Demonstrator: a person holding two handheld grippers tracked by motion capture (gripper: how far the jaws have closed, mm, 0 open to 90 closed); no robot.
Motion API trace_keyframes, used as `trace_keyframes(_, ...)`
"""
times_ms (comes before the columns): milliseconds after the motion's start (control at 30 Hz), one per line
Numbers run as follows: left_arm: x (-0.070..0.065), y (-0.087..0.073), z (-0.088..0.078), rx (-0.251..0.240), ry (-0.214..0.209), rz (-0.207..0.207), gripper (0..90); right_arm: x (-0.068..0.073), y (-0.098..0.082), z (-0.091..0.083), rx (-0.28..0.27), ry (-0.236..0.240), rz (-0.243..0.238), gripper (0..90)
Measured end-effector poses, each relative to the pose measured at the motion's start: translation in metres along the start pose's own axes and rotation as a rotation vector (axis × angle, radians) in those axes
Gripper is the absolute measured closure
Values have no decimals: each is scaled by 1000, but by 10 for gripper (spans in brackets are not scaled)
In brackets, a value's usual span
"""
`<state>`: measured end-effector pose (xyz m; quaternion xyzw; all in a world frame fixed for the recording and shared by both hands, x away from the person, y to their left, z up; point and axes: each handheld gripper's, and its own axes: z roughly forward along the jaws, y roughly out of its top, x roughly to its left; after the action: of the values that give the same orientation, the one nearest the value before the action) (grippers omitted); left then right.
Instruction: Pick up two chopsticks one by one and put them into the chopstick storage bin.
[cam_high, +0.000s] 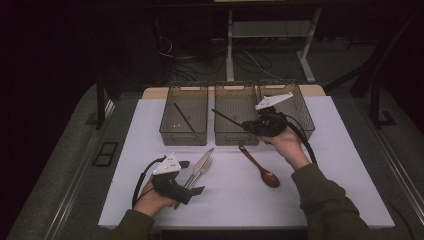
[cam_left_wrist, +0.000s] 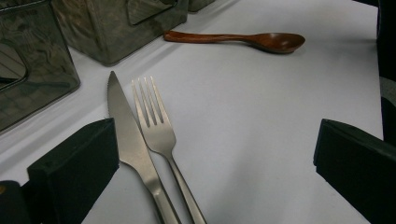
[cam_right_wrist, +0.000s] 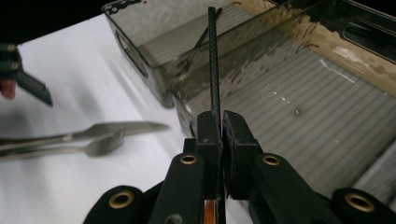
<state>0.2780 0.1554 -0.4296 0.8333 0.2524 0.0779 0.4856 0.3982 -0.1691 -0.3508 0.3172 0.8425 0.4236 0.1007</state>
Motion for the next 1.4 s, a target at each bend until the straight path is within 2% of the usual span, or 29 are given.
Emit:
trace_keyframes(233, 0, 0, 1, -5, -2, -3, 0, 3, 23, 26, 11, -9, 29, 850)
trace_keyframes(633, 0, 1, 2, -13, -9, -3, 0, 9, 58, 73, 53, -32, 39, 850)
trace_keyframes(700, 0, 1, 2, -20, -12, -9, 0, 10, 63, 81, 65, -46, 40, 851)
trace_keyframes(1000, 0, 2, 1, -25, -18, -3, 0, 16, 80, 116, 89, -49, 72, 850)
trace_keyframes(1400, -1, 3, -1, -35, -23, -5, 0, 28, 103, 156, 142, -66, 51, 849)
